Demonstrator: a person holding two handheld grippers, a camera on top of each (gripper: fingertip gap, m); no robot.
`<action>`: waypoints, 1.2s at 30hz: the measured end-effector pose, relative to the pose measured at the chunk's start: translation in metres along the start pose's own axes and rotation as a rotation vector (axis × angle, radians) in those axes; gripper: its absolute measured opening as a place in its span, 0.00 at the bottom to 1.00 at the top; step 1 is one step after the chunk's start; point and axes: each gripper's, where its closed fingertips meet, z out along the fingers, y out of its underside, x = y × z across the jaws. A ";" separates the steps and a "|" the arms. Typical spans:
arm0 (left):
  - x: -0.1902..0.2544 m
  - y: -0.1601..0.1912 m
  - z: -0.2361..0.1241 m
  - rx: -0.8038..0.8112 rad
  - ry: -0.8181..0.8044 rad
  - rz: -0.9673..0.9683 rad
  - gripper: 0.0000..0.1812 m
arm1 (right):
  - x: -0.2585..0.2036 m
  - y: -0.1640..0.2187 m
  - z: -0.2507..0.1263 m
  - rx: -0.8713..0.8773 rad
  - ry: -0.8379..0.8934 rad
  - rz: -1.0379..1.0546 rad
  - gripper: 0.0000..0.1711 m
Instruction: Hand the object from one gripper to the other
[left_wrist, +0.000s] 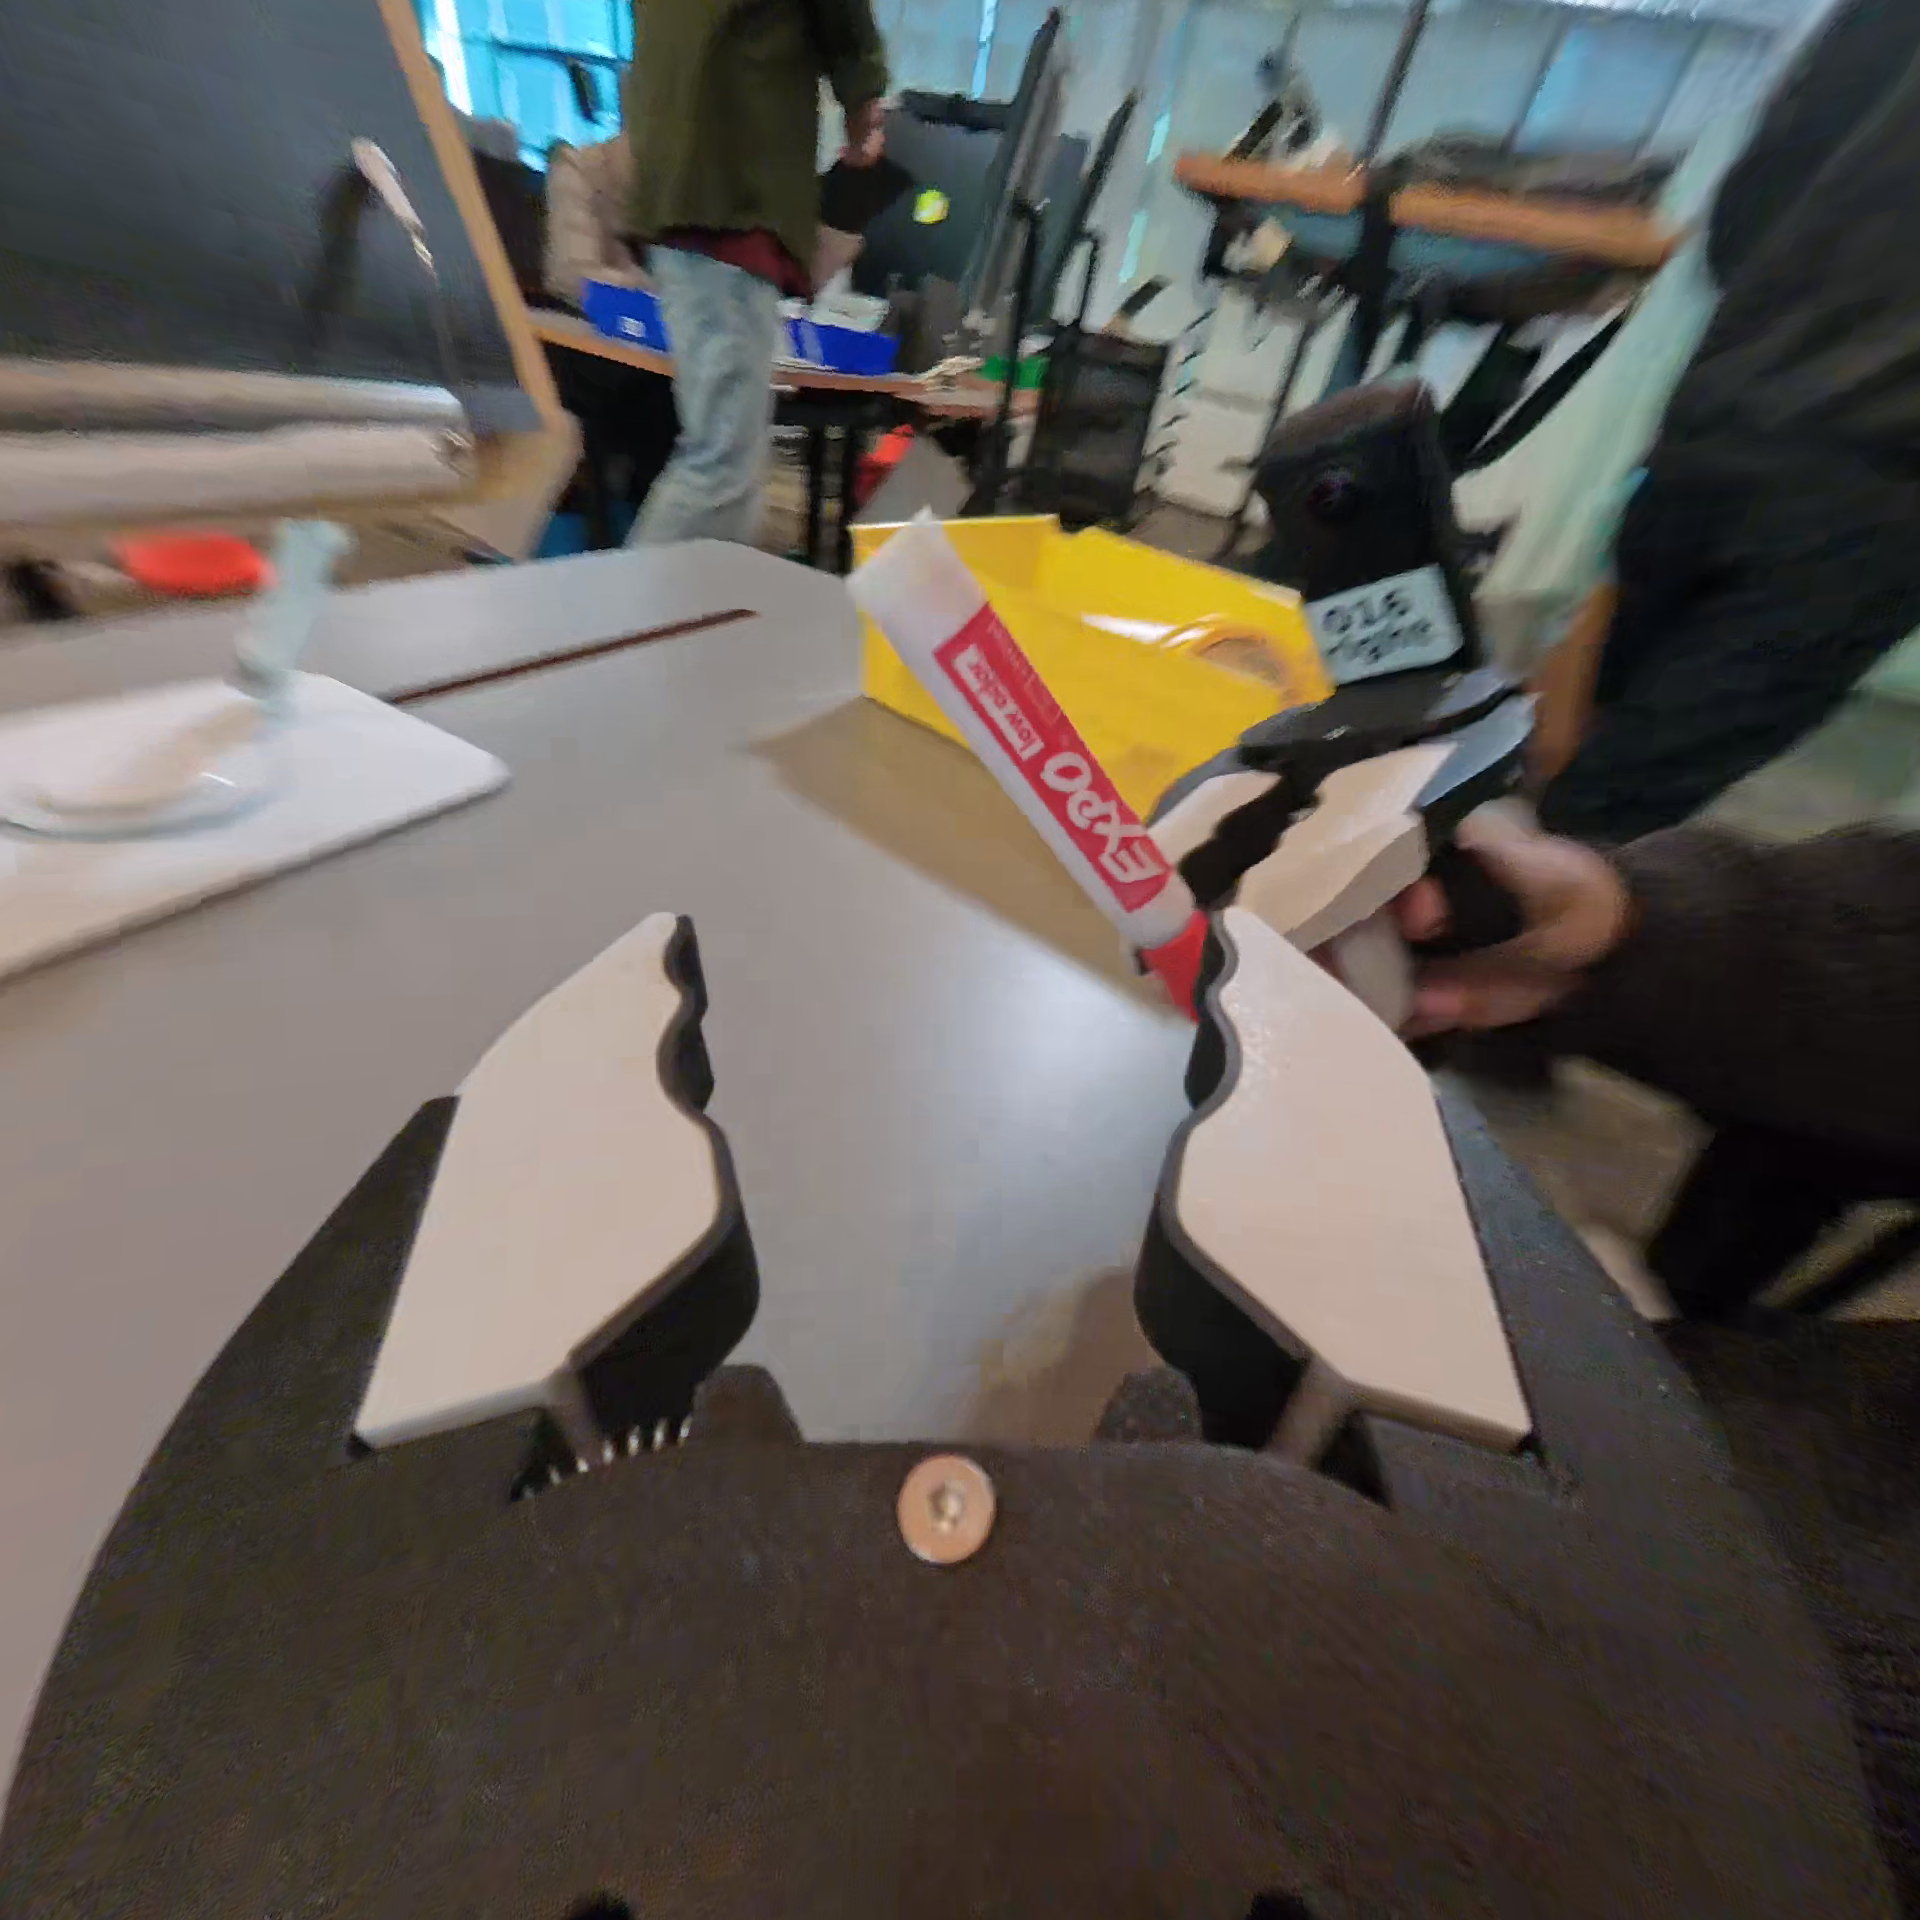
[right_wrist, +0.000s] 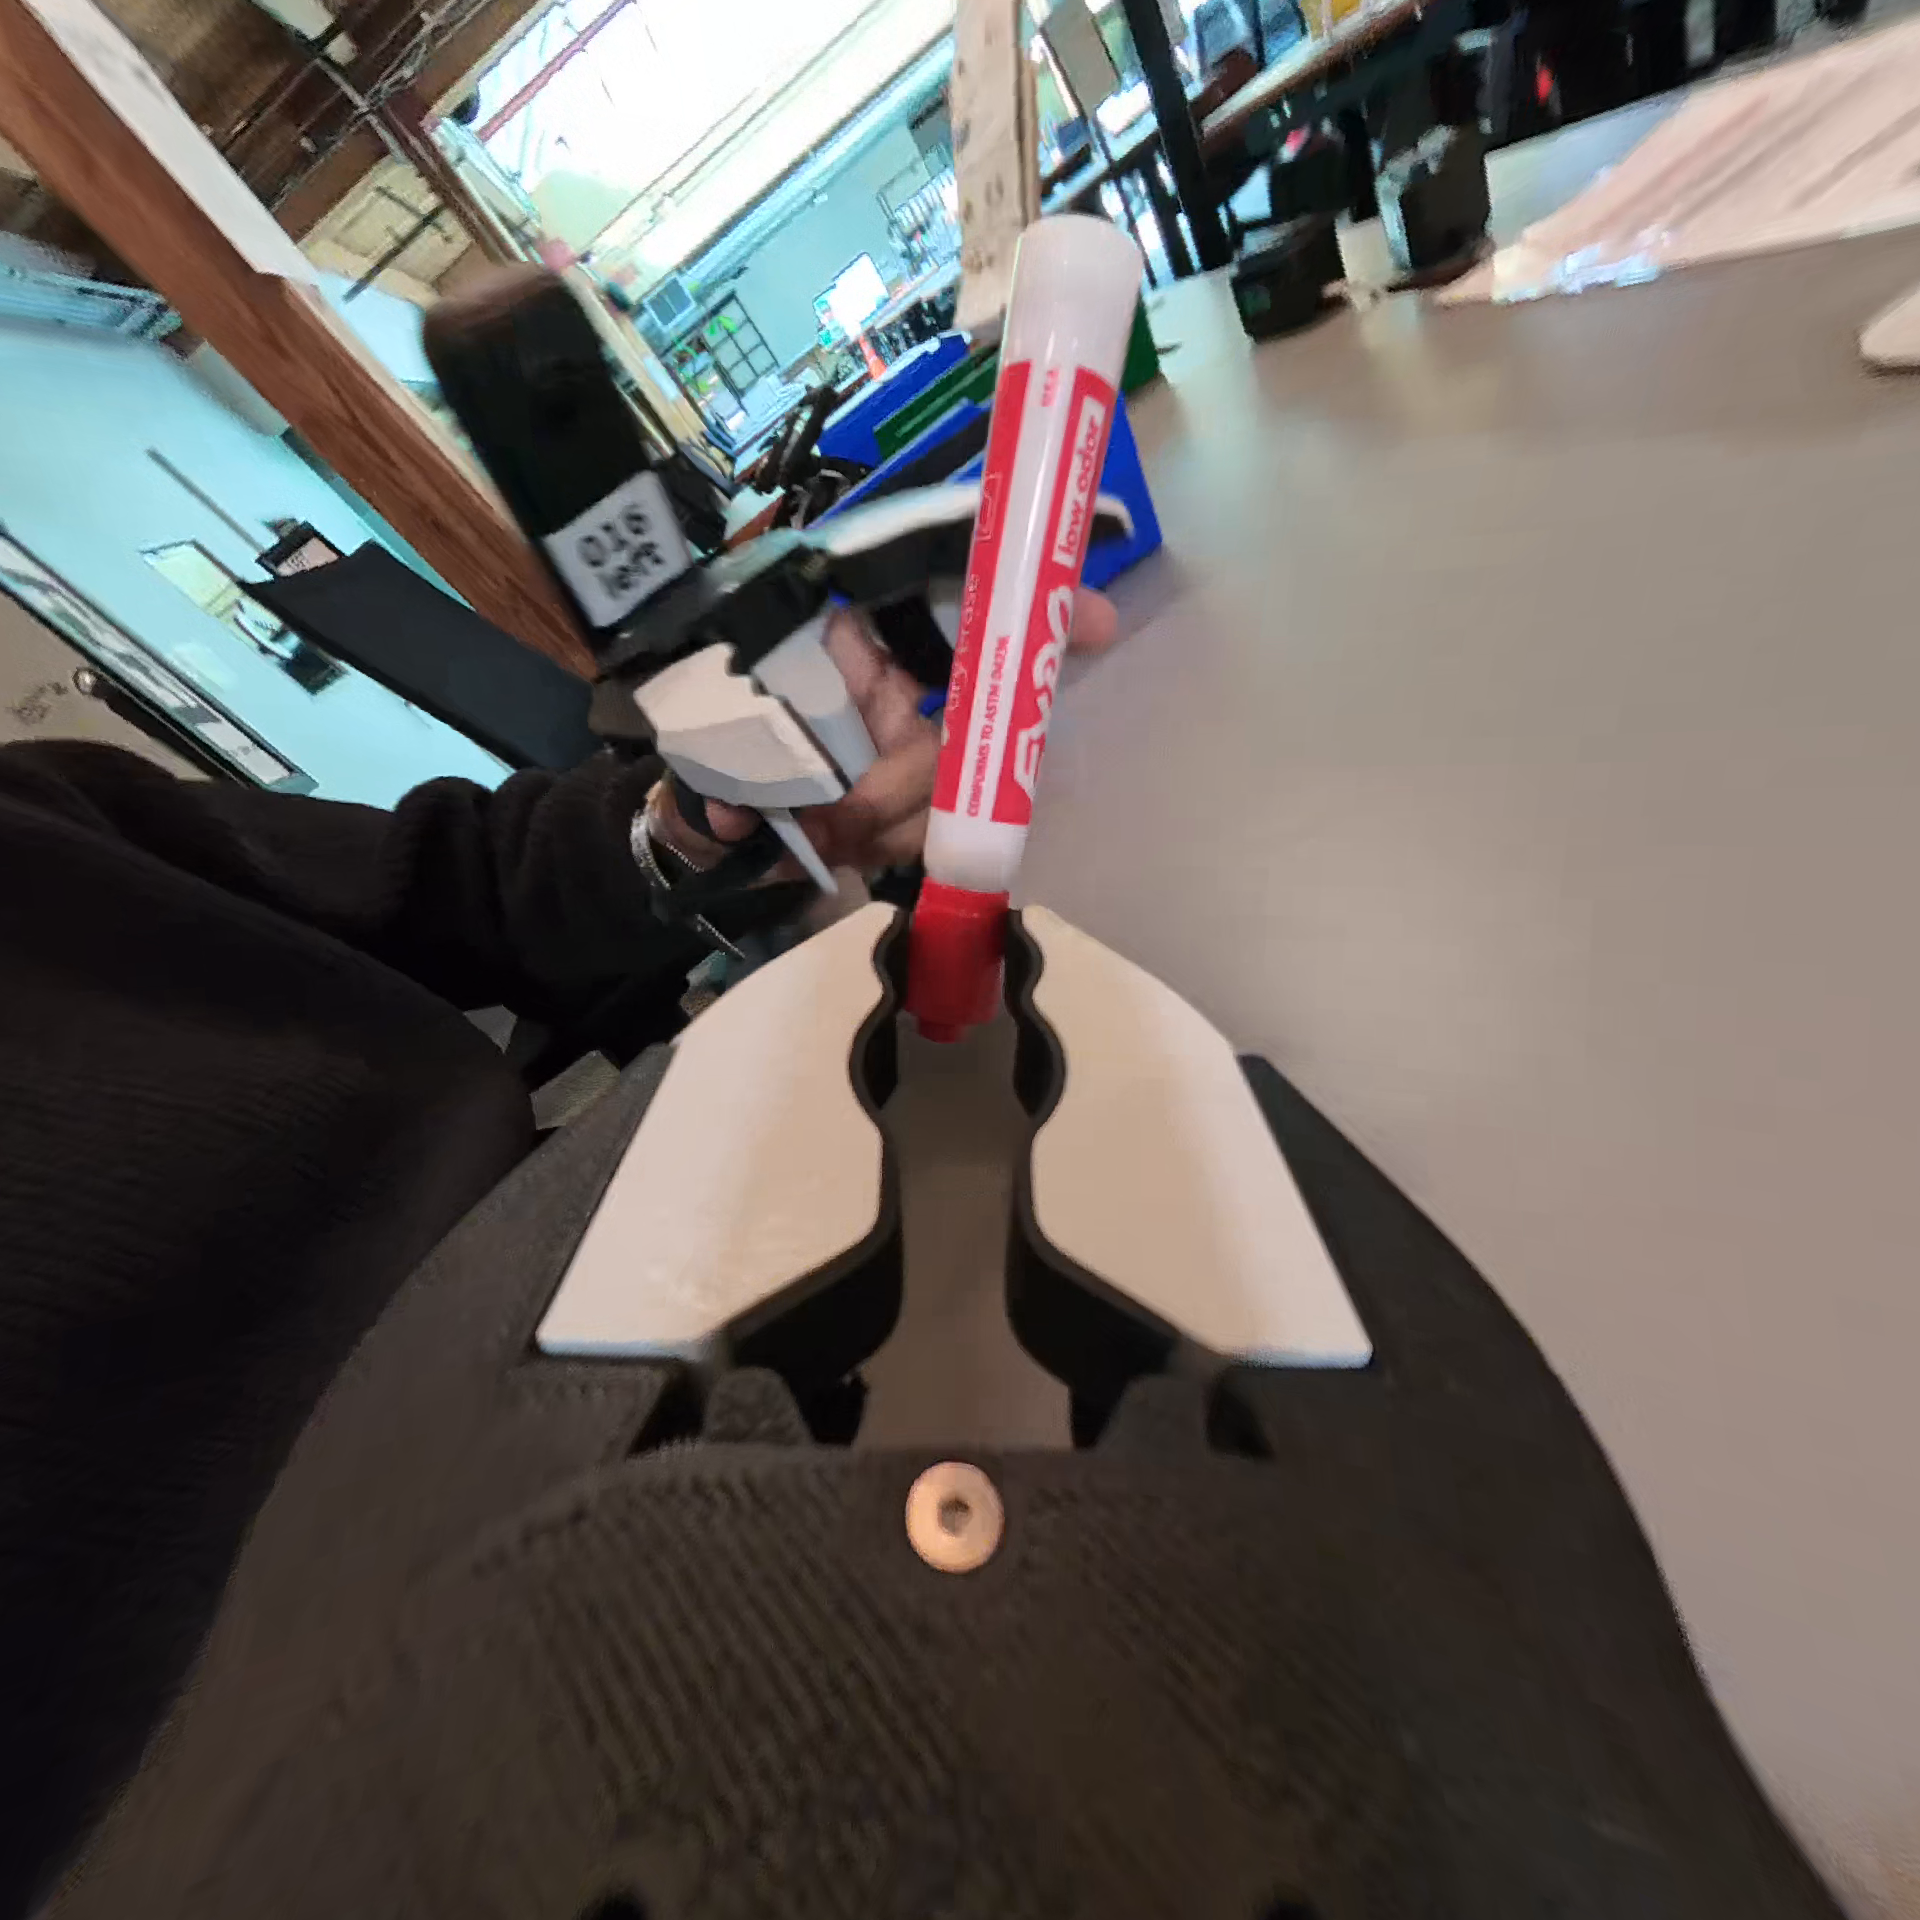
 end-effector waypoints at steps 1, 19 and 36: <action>-0.006 0.000 -0.001 -0.021 -0.055 0.104 0.51 | 0.005 0.002 -0.001 -0.014 0.009 0.035 0.10; 0.007 0.041 0.004 -0.248 -0.302 1.446 0.22 | -0.002 0.046 0.017 -0.242 -0.014 0.166 0.10; 0.015 0.045 0.005 -0.230 -0.276 1.545 0.12 | -0.015 0.032 0.016 -0.171 -0.113 0.186 0.19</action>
